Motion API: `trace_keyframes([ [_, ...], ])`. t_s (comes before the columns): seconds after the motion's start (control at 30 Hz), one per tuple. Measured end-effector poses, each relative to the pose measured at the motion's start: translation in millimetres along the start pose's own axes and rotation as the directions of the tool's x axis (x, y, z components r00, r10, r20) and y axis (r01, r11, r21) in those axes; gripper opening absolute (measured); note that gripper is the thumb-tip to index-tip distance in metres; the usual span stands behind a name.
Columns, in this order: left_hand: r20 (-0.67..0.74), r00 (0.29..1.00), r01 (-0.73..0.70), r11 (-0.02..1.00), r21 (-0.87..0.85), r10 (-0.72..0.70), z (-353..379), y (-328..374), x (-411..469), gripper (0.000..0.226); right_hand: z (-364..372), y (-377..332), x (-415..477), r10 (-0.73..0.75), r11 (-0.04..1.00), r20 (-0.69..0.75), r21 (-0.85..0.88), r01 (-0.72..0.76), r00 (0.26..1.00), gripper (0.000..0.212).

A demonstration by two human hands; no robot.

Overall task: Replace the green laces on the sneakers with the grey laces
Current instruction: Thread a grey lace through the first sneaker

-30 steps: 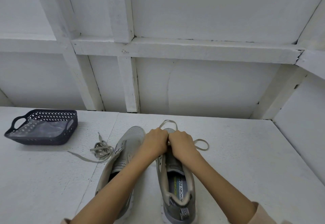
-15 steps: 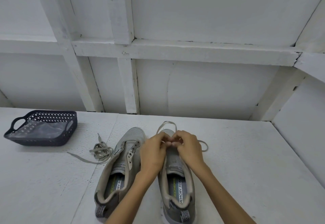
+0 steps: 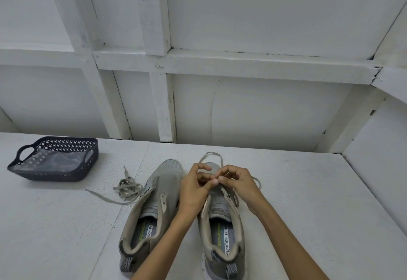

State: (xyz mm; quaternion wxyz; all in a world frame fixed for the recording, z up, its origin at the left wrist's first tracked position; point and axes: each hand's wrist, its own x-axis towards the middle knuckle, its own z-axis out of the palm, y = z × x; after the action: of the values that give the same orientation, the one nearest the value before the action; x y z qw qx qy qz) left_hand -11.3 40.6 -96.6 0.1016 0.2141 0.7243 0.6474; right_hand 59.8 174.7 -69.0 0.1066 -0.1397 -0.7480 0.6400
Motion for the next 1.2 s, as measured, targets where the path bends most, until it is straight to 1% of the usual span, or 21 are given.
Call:
trace_keyframes([
  [0.07, 0.056, 0.998, -0.013, 1.0, -0.015, 0.014, 0.8, -2.0, 1.5, 0.032, 0.3, -0.5, 1.3, -0.021, 0.998, -0.02, -0.052, 0.02, 1.0, 0.02],
  [0.2, 0.15, 0.988, -0.01, 0.998, -0.069, 0.02, 3.7, -6.3, -0.8, 0.037, 6.7, -0.8, 3.5, -0.081, 0.989, -0.132, -0.133, 0.063, 0.988, 0.018],
  [0.23, 0.163, 0.987, 0.002, 0.998, -0.069, 0.01, 3.7, -6.8, -1.1, 0.036, 8.4, -0.4, 4.2, -0.094, 0.986, -0.141, -0.147, 0.073, 0.986, 0.018],
  [0.3, 0.187, 0.982, 0.006, 0.999, -0.05, 0.003, 3.8, -5.6, -1.2, 0.027, 10.4, -2.1, 4.9, -0.105, 0.985, -0.137, -0.151, 0.084, 0.985, 0.02],
  [0.33, 0.192, 0.981, -0.013, 1.0, -0.012, 0.015, 4.3, -5.1, -0.7, 0.021, 10.7, -5.2, 5.3, -0.105, 0.988, -0.131, -0.124, 0.089, 0.986, 0.022],
  [0.4, 0.197, 0.979, -0.061, 0.994, 0.088, 0.042, 6.1, -6.1, 0.3, 0.022, 10.5, -16.6, 7.7, -0.113, 0.993, -0.117, -0.034, 0.109, 0.987, 0.025],
  [0.47, 0.196, 0.98, -0.058, 0.995, 0.086, 0.04, 7.2, -7.8, 0.7, 0.024, 10.3, -34.4, 12.1, -0.127, 0.991, -0.103, 0.036, 0.132, 0.986, 0.026],
  [0.57, 0.191, 0.981, -0.03, 0.999, 0.037, 0.022, 6.7, -8.5, -0.1, 0.026, 6.0, -71.5, 20.0, -0.164, 0.964, -0.084, 0.197, 0.178, 0.983, 0.024],
  [0.7, 0.177, 0.983, -0.054, 0.998, 0.033, 0.047, 5.4, -4.4, -1.7, 0.024, -5.8, -128.8, 33.2, -0.267, 0.906, -0.102, 0.314, 0.286, 0.958, 0.022],
  [0.8, 0.174, 0.984, -0.055, 0.997, 0.047, 0.046, 4.7, -5.5, -2.1, 0.027, -11.1, -166.0, 42.0, -0.338, 0.839, -0.096, 0.42, 0.346, 0.936, 0.017],
  [0.97, 0.191, 0.981, -0.054, 0.994, 0.091, 0.036, 5.0, -6.3, 1.3, 0.031, -17.3, -214.2, 66.4, -0.412, 0.703, -0.177, 0.563, 0.435, 0.894, 0.017],
  [1.03, 0.198, 0.98, -0.065, 0.987, 0.144, 0.036, 4.5, -8.4, 4.1, 0.036, -12.2, -216.9, 78.9, -0.394, 0.665, -0.185, 0.618, 0.418, 0.9, 0.018],
  [1.1, 0.235, 0.972, -0.064, 0.986, 0.157, 0.026, 4.7, -14.3, 7.8, 0.038, -3.9, -204.8, 88.5, -0.345, 0.677, -0.156, 0.641, 0.361, 0.925, 0.019],
  [1.17, 0.249, 0.968, -0.046, 0.995, 0.093, 0.022, 5.3, -14.0, 7.0, 0.03, 1.1, -186.5, 92.8, -0.285, 0.716, -0.118, 0.633, 0.293, 0.951, 0.019],
  [1.2, 0.232, 0.971, -0.071, 0.996, 0.061, 0.055, 4.6, -9.9, 5.1, 0.023, 0.7, -177.8, 93.7, -0.257, 0.724, -0.111, 0.636, 0.267, 0.96, 0.019],
])
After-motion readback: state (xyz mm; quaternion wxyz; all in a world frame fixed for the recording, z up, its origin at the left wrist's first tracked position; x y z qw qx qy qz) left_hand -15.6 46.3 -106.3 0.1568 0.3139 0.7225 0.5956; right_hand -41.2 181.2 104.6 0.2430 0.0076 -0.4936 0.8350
